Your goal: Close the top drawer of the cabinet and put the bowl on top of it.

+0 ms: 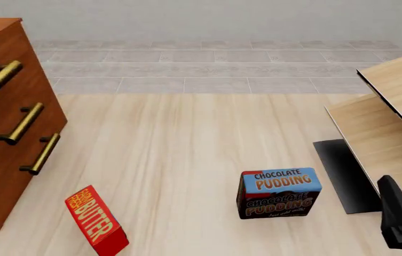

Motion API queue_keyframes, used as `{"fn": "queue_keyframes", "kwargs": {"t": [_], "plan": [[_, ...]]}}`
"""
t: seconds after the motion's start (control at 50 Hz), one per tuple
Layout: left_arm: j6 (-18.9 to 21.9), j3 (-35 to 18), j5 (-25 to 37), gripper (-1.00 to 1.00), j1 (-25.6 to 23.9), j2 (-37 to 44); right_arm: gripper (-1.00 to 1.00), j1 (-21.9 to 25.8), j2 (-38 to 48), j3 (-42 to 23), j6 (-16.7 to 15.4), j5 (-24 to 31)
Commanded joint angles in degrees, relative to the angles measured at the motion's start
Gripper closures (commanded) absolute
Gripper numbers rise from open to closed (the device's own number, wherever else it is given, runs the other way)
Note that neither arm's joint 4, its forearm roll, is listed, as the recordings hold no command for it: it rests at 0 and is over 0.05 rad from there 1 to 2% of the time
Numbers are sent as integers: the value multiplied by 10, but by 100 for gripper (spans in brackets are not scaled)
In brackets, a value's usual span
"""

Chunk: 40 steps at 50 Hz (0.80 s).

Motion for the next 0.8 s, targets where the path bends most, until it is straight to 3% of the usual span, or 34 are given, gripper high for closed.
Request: {"fn": "queue_keyframes", "kwargs": {"t": [0.02, 0.8], "plan": [[1, 21, -12, 100, 9, 6, -100, 1, 2, 0, -1, -1], [15, 50, -28, 100, 35, 22, -100, 2, 3, 0, -1, -2]]}}
